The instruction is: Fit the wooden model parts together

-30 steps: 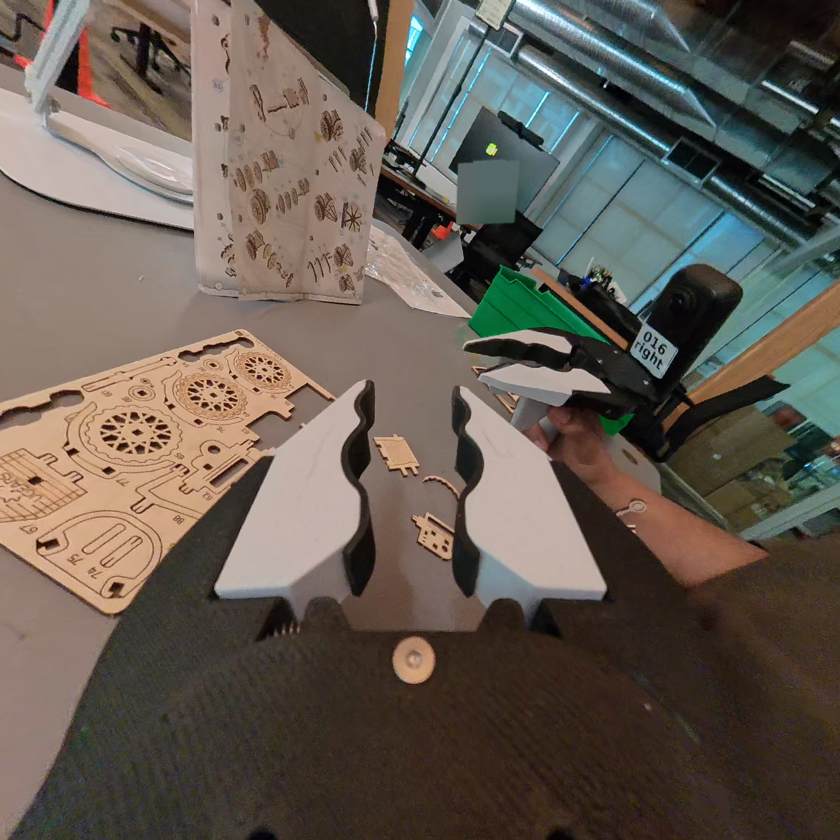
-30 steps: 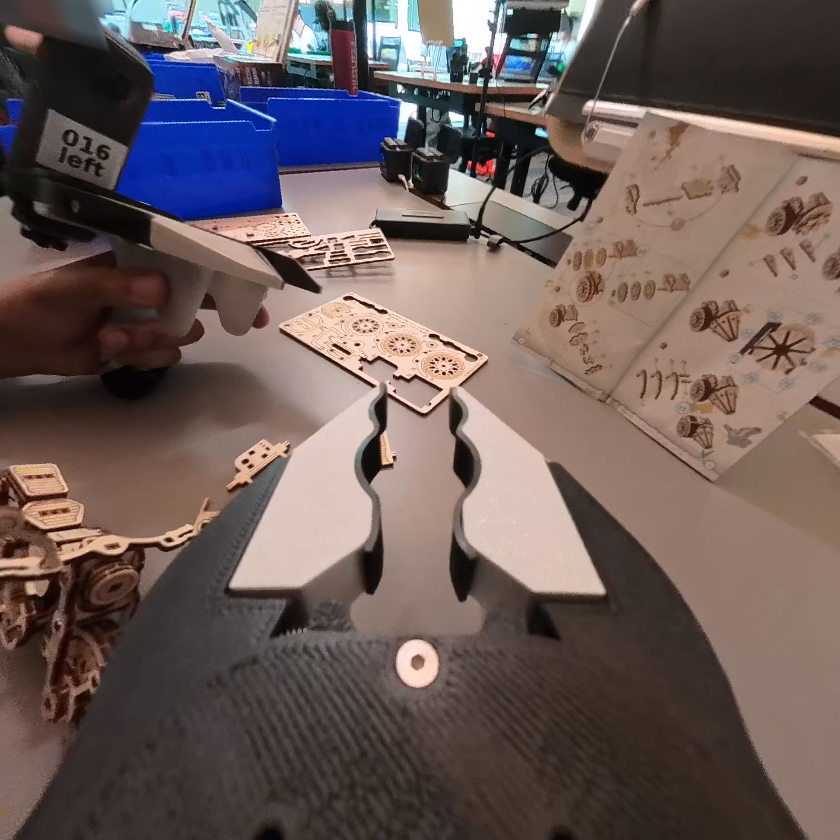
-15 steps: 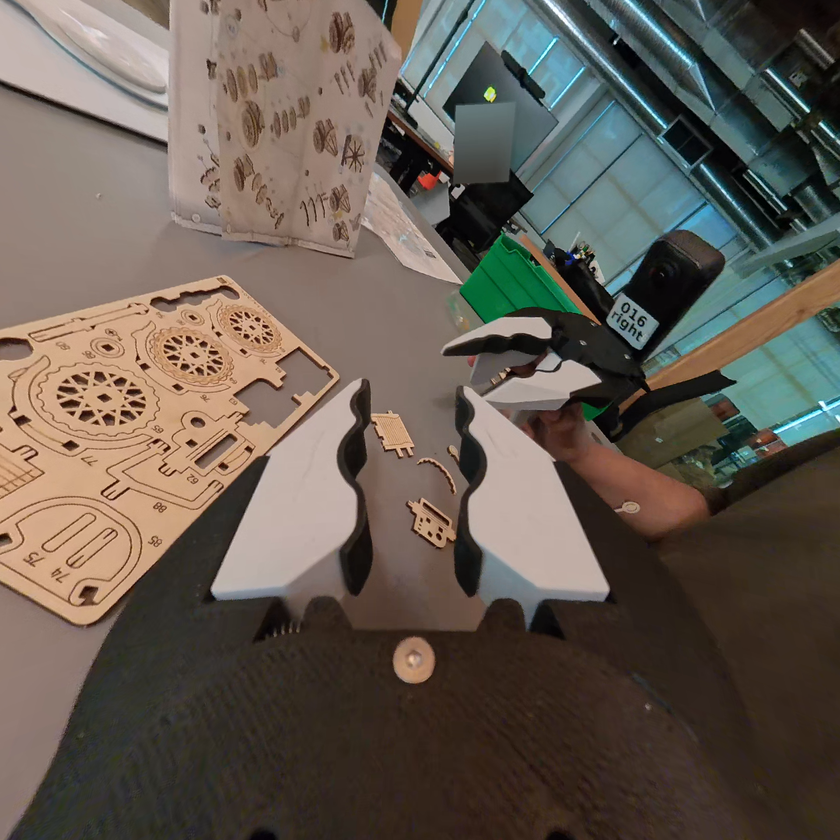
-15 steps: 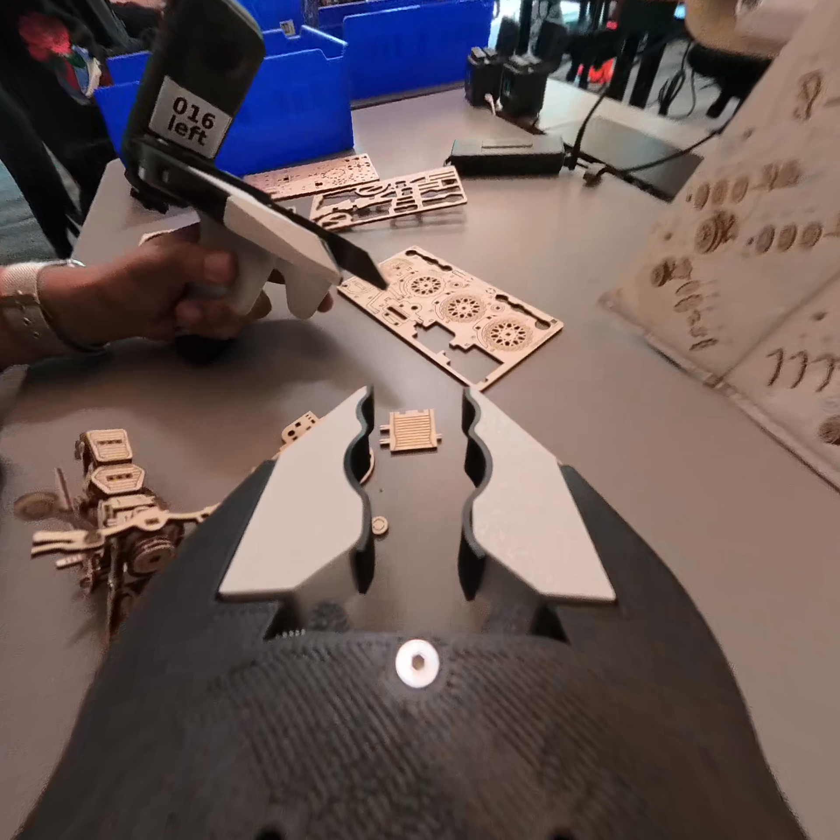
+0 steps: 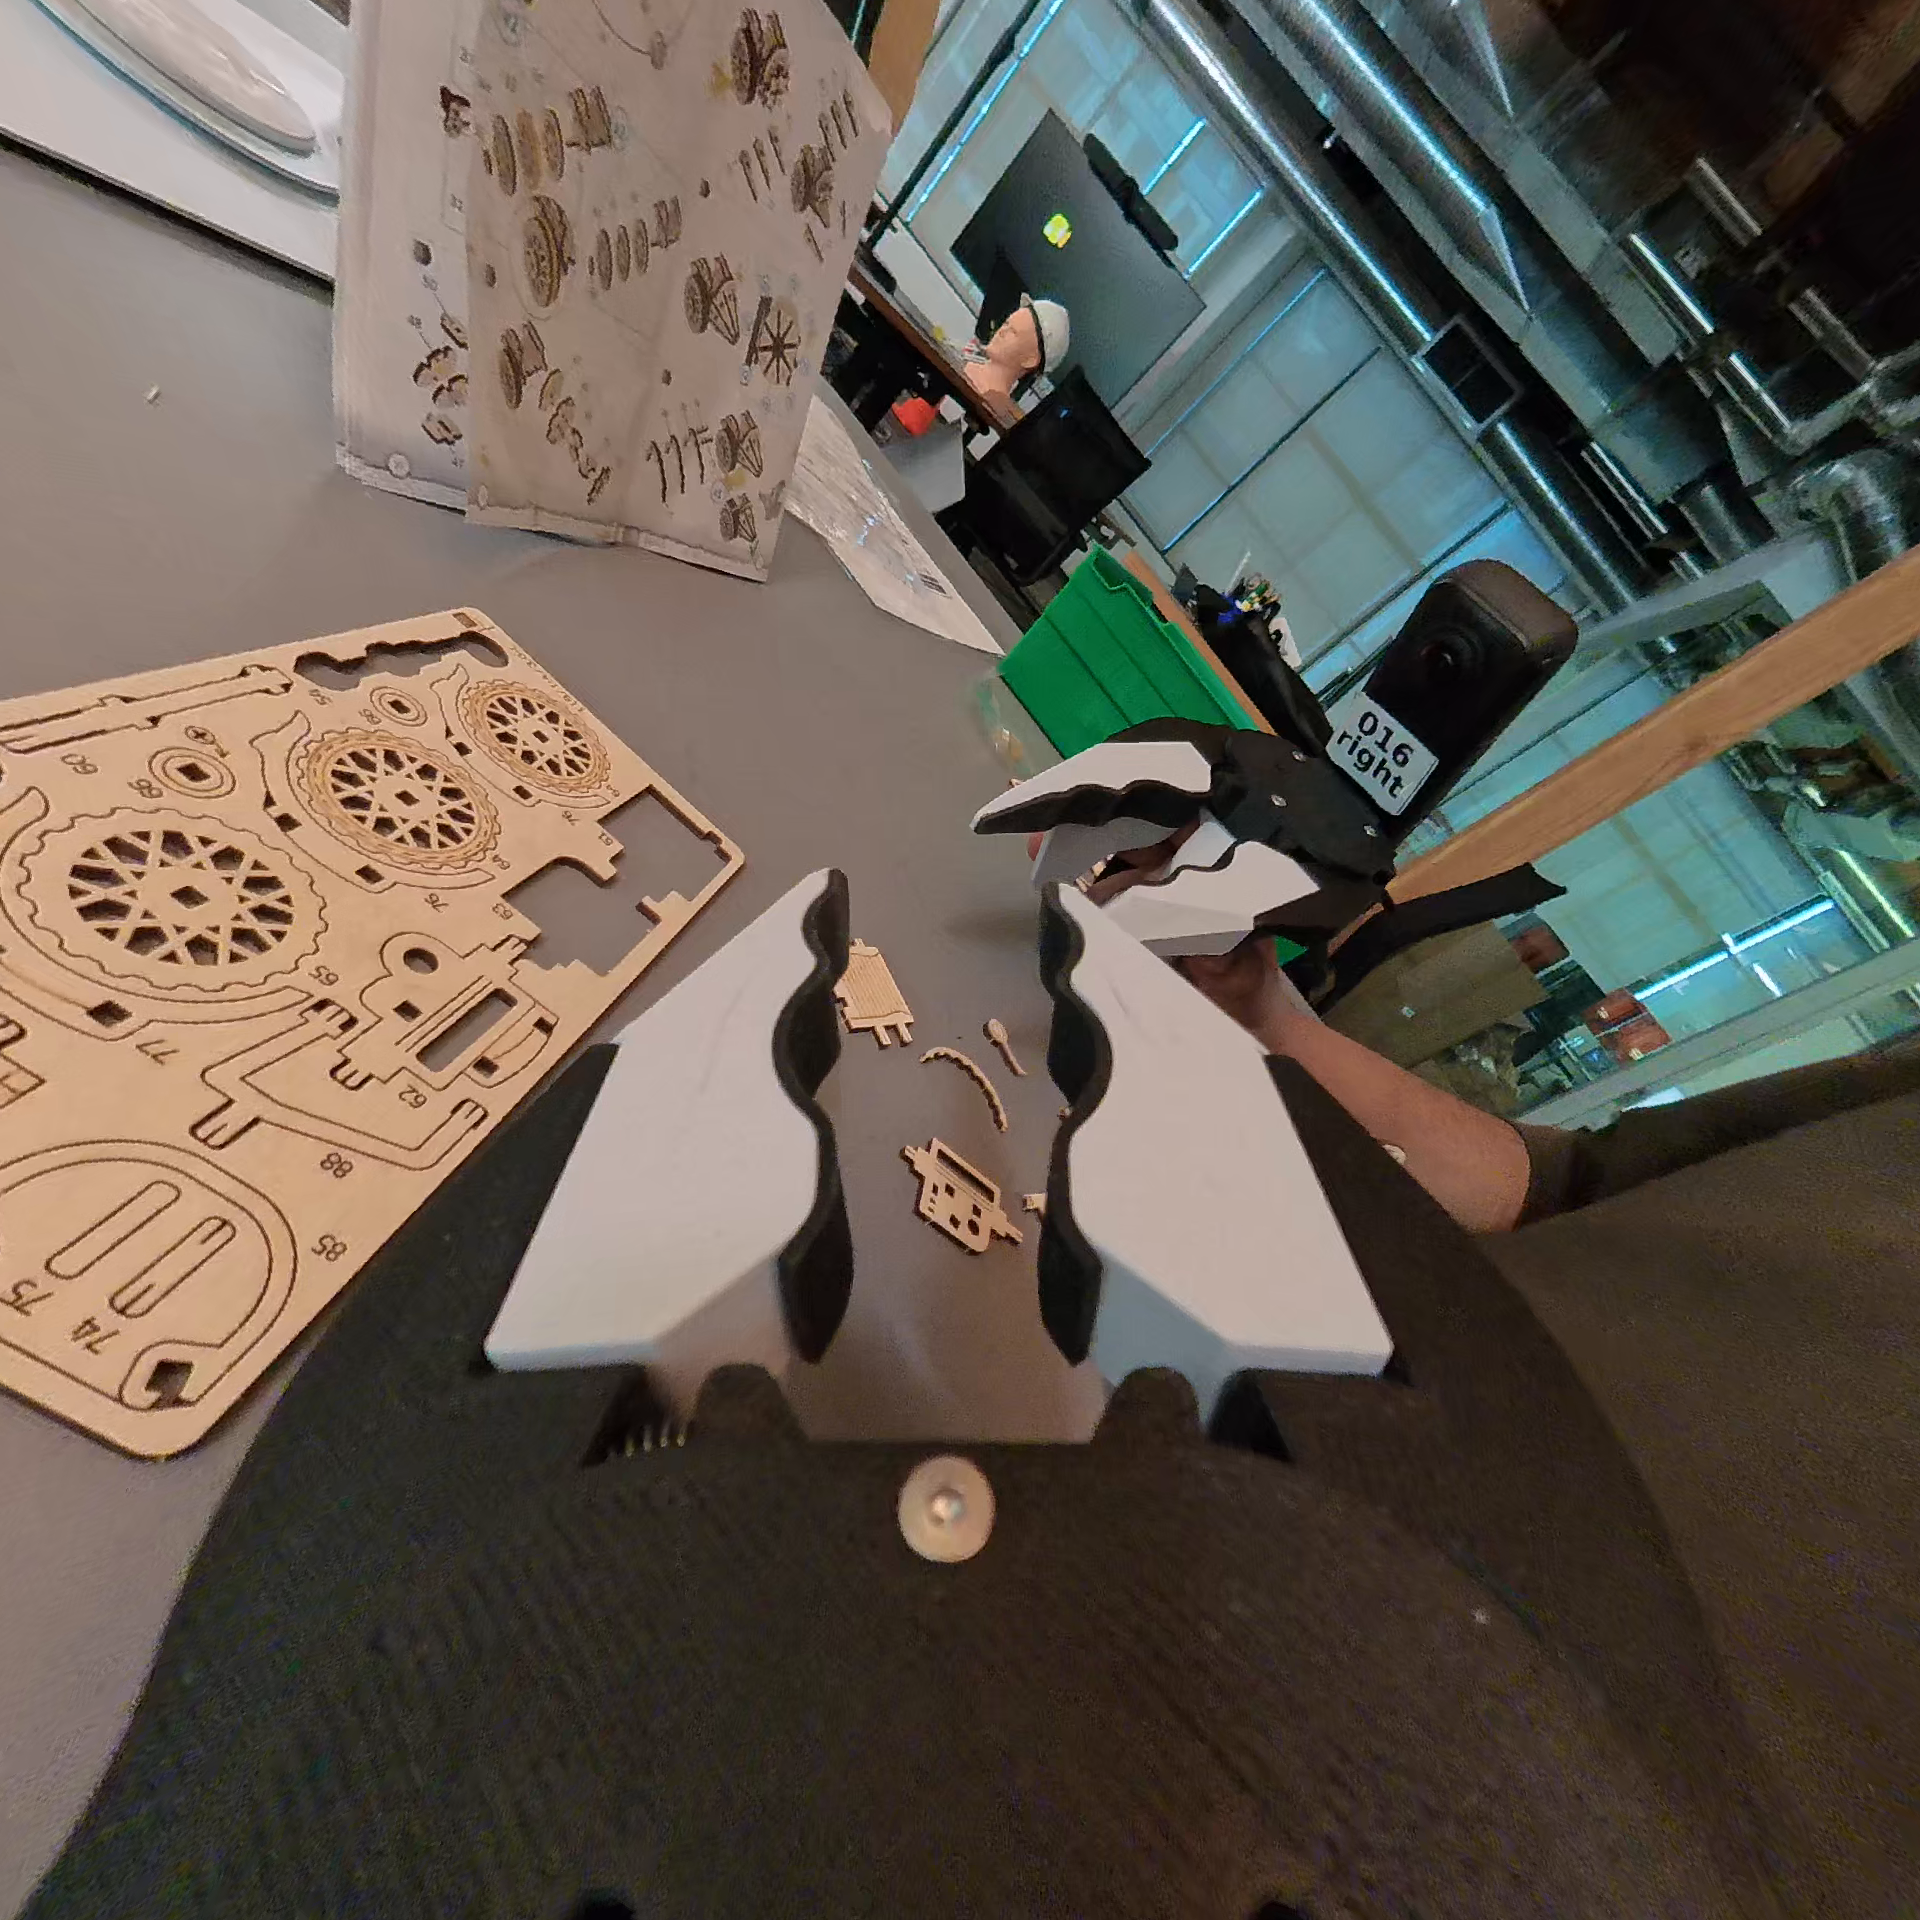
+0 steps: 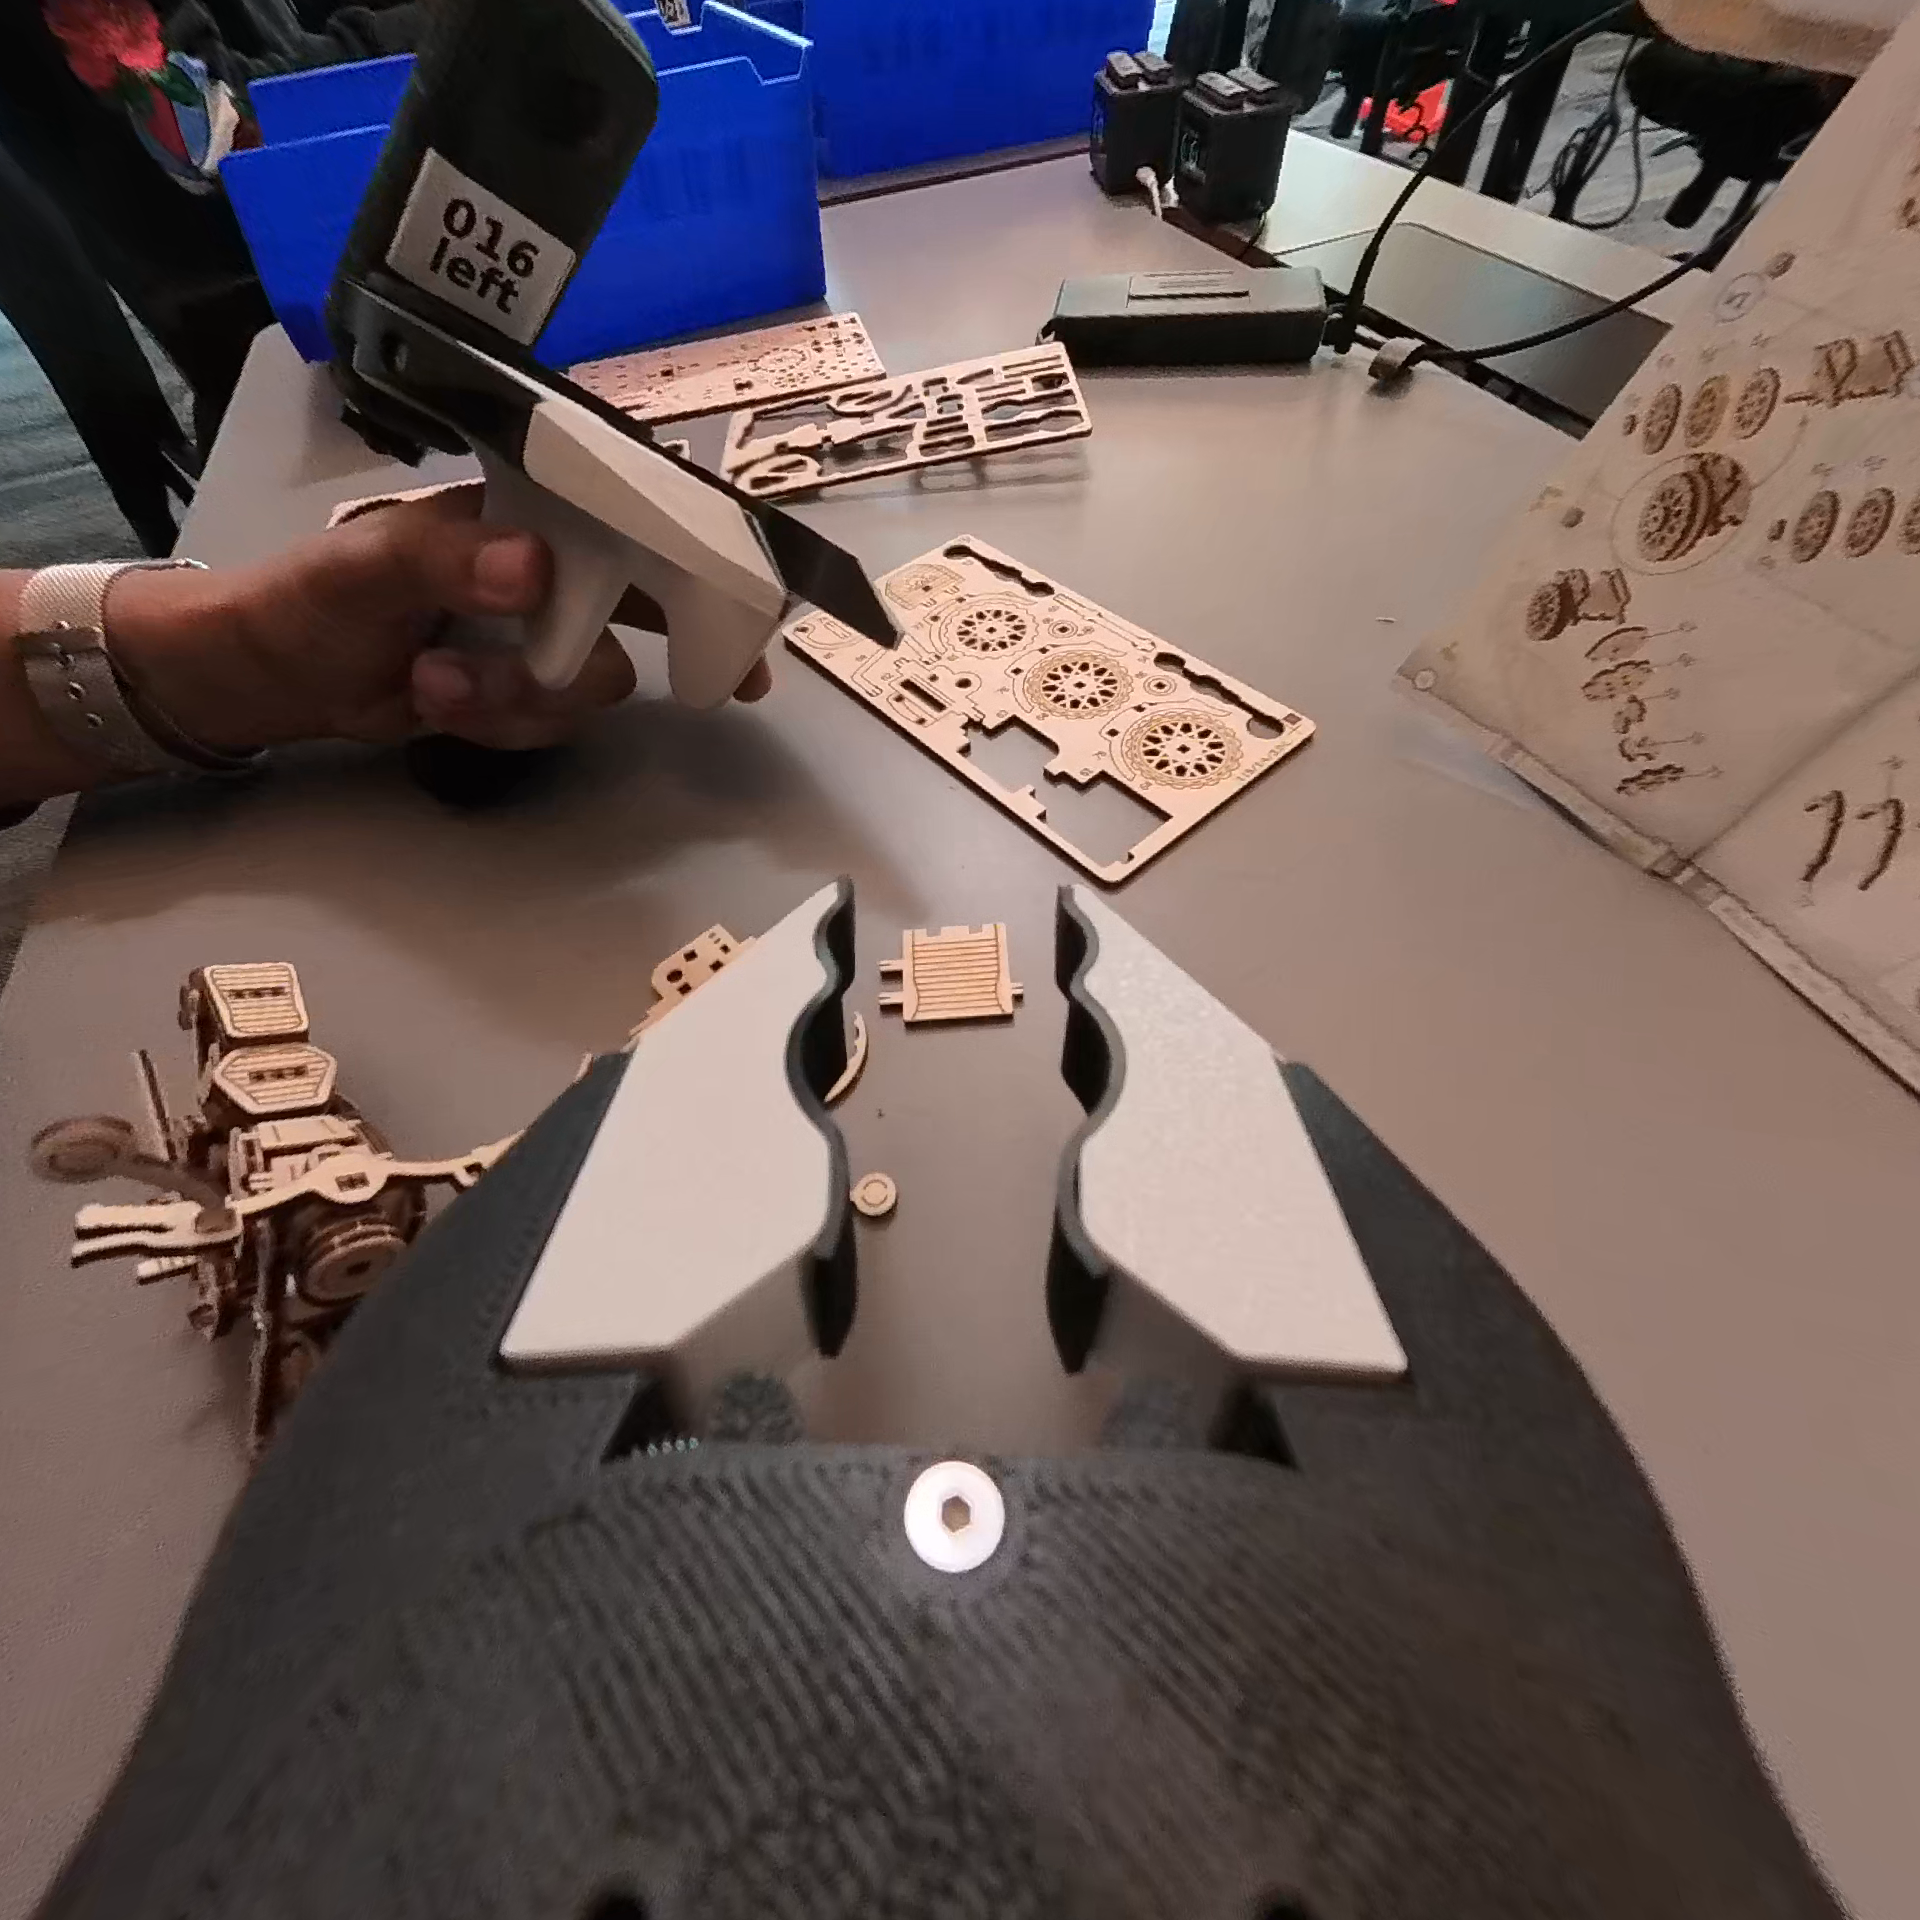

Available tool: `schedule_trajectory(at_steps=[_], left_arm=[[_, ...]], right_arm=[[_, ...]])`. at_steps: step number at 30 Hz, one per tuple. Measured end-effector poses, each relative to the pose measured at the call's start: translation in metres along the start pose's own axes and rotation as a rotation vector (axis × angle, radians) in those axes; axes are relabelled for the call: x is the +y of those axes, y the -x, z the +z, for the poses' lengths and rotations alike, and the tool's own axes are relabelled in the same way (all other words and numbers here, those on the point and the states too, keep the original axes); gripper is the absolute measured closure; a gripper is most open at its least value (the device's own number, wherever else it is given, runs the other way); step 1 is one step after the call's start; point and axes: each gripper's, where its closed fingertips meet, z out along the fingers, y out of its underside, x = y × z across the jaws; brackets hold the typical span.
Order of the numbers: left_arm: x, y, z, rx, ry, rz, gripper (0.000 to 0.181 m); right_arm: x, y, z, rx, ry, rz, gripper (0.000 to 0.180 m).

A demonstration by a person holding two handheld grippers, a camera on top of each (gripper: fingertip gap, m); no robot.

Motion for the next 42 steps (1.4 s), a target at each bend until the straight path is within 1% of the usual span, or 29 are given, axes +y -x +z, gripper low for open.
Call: schedule_trajectory(at_steps=[10, 16, 20, 26, 33, 36, 42], left_arm=[[0.0, -0.001, 0.0, -0.007, 0.001, 0.014, 0.146], [0.009, 0.0, 0.007, -0.019, 0.067, 0.025, 0.145], [0.01, 0.0, 0.012, -0.028, 0.08, 0.043, 0.145], [-0.005, 0.001, 0.002, -0.009, -0.032, 0.007, 0.146], [0.001, -0.002, 0.009, 0.016, 0.022, 0.013, 0.145], [0.0, -0.002, 0.009, 0.022, 0.019, 0.012, 0.145], [-0.001, -0.001, 0.009, 0.023, 0.017, 0.0, 0.145]], right_arm=[[-0.004, -0.005, -0.004, 0.016, -0.034, 0.024, 0.142], [-0.006, -0.005, -0.005, 0.025, -0.052, 0.014, 0.141], [-0.007, -0.004, -0.008, 0.027, -0.062, 0.026, 0.14], [-0.006, -0.003, -0.009, 0.036, -0.066, 0.025, 0.139], [-0.001, -0.006, -0.004, 0.006, -0.02, 0.083, 0.138], [-0.001, -0.007, -0.005, -0.008, -0.024, 0.108, 0.138], [-0.001, -0.003, -0.004, -0.018, -0.019, 0.09, 0.138]])
